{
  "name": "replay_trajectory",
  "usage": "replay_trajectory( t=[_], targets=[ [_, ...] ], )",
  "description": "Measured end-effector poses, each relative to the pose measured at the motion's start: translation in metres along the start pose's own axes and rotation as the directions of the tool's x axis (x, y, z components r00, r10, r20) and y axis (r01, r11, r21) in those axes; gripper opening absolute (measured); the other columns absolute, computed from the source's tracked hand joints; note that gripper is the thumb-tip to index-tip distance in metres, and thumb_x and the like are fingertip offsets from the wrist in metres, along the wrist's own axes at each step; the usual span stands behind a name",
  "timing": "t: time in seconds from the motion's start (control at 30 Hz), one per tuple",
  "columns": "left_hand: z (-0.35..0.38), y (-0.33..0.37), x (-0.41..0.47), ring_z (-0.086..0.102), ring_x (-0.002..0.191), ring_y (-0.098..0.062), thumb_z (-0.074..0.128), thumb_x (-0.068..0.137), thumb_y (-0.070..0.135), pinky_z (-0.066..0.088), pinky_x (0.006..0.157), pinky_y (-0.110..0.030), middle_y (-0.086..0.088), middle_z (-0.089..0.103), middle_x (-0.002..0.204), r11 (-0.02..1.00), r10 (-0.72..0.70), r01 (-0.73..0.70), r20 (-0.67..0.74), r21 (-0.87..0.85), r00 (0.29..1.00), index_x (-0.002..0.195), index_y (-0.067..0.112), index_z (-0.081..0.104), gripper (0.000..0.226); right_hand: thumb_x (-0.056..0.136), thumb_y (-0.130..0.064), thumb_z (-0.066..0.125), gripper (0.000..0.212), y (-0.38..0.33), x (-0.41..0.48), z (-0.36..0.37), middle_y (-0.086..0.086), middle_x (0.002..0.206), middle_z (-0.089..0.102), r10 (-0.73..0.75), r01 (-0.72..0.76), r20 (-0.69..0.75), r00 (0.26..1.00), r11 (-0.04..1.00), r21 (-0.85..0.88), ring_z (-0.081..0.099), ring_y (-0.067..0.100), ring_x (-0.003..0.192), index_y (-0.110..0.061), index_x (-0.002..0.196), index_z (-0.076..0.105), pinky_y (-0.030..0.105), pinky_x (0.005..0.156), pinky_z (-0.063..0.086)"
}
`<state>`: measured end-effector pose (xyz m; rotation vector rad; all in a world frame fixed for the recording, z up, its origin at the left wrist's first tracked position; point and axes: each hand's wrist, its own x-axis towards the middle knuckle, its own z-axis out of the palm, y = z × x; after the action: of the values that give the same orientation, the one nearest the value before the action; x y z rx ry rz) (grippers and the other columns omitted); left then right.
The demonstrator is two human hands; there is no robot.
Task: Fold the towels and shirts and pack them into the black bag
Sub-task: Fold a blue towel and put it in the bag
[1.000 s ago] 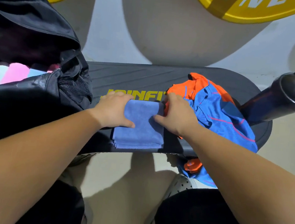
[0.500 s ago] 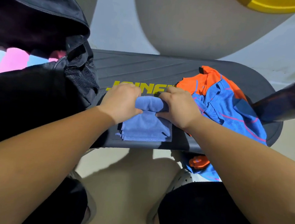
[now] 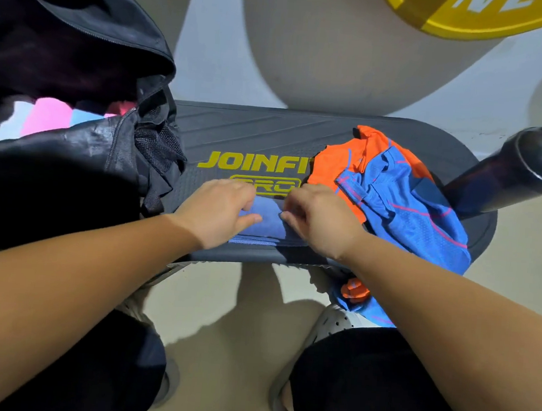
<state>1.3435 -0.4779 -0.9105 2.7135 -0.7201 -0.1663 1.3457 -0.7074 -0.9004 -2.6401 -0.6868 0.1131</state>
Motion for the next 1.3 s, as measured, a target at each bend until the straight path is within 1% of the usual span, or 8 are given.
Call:
replay_trajectory(
  t=[0.07, 0.17, 0.27, 0.43, 0.63, 0.83, 1.07, 1.3],
  targets=[
    [0.007, 0.002, -0.001, 0.052, 0.124, -0.029, 0.058, 0.094, 0.046, 0.033, 0.109, -0.045, -0.005, 0.06, 0.128, 0.998, -0.055, 0.052, 0.061, 0.047, 0.997, 0.122, 0.014, 0.053, 0.042, 0.089, -0.036, 0.064, 0.028, -0.002, -0.003, 0.007, 0.007, 0.098, 0.06, 0.03, -0.026, 0.021, 0.999, 0.986, -0.162, 0.054, 0.033, 0.096, -0.018, 0.11, 0.063, 0.04, 0.08, 0.043],
    [0.016, -0.005, -0.007, 0.013, 0.153, -0.02, 0.028, 0.097, 0.058, 0.012, 0.123, -0.05, 0.002, 0.011, 0.166, 0.973, -0.024, -0.013, 0.153, 0.232, 0.988, 0.158, 0.019, 0.009, 0.075, 0.092, -0.054, 0.046, 0.06, 0.0, -0.009, 0.022, 0.011, 0.135, 0.052, 0.035, -0.013, 0.043, 0.998, 0.902, -0.432, 0.043, 0.039, 0.129, -0.022, 0.143, 0.047, 0.05, 0.1, 0.038],
    [0.03, -0.015, -0.016, -0.011, 0.153, -0.017, -0.003, 0.09, 0.06, 0.001, 0.122, -0.054, 0.009, -0.022, 0.162, 0.961, -0.039, -0.023, 0.219, 0.275, 0.975, 0.153, 0.024, -0.02, 0.074, 0.097, -0.062, 0.023, 0.072, 0.013, -0.014, 0.035, 0.009, 0.164, 0.019, 0.094, -0.031, 0.122, 0.988, 0.896, -0.443, 0.009, 0.038, 0.152, -0.023, 0.158, 0.019, 0.062, 0.118, 0.013],
    [0.046, -0.021, -0.015, -0.022, 0.15, -0.015, -0.002, 0.091, 0.059, -0.005, 0.122, -0.053, 0.01, -0.026, 0.161, 0.979, -0.053, 0.013, 0.196, 0.203, 0.979, 0.152, 0.025, -0.023, 0.073, 0.096, -0.066, 0.012, 0.076, 0.028, -0.01, 0.042, 0.007, 0.167, 0.003, 0.112, -0.038, 0.168, 0.979, 0.919, -0.392, -0.006, 0.035, 0.153, -0.026, 0.16, 0.007, 0.061, 0.12, 0.0],
    [0.04, -0.021, -0.009, -0.009, 0.153, -0.025, 0.004, 0.091, 0.062, 0.001, 0.12, -0.061, 0.002, -0.003, 0.167, 0.962, -0.014, -0.042, 0.202, 0.269, 0.979, 0.156, 0.032, -0.01, 0.073, 0.094, -0.067, 0.013, 0.078, 0.031, -0.007, 0.042, 0.009, 0.167, 0.005, 0.103, -0.033, 0.178, 0.979, 0.932, -0.361, -0.004, 0.035, 0.153, -0.025, 0.16, 0.008, 0.062, 0.119, 0.003],
    [-0.003, -0.009, 0.034, 0.039, 0.129, -0.023, 0.058, 0.089, 0.053, 0.027, 0.114, -0.041, 0.005, 0.05, 0.135, 0.954, 0.208, -0.273, 0.378, 0.126, 0.902, 0.138, 0.051, 0.033, 0.055, 0.082, -0.085, 0.022, 0.105, 0.03, -0.007, 0.022, 0.006, 0.167, 0.005, 0.146, -0.088, 0.135, 0.98, 0.927, -0.363, -0.005, 0.033, 0.153, -0.015, 0.16, 0.007, 0.059, 0.121, 0.005],
    [-0.01, 0.018, 0.04, 0.053, 0.093, -0.024, 0.066, 0.087, 0.041, 0.048, 0.084, -0.046, 0.004, 0.044, 0.096, 0.993, 0.115, -0.089, 0.622, -0.073, 0.774, 0.117, 0.054, 0.037, 0.043, 0.078, -0.085, 0.044, 0.112, 0.018, -0.008, -0.011, 0.004, 0.167, -0.008, 0.326, -0.198, 0.289, 0.9, 0.897, -0.395, -0.008, 0.033, 0.153, -0.025, 0.158, -0.009, 0.06, 0.119, 0.007],
    [-0.034, 0.029, 0.015, 0.049, 0.084, -0.021, 0.058, 0.091, 0.024, 0.043, 0.079, -0.037, 0.001, 0.045, 0.097, 0.994, 0.029, 0.03, 0.513, -0.106, 0.858, 0.122, 0.047, 0.042, 0.042, 0.084, -0.07, 0.056, 0.106, -0.008, -0.003, -0.039, 0.005, 0.167, -0.004, 0.411, -0.266, 0.366, 0.835, 0.884, -0.385, -0.001, 0.035, 0.153, -0.027, 0.158, -0.007, 0.06, 0.117, 0.012]
  ],
)
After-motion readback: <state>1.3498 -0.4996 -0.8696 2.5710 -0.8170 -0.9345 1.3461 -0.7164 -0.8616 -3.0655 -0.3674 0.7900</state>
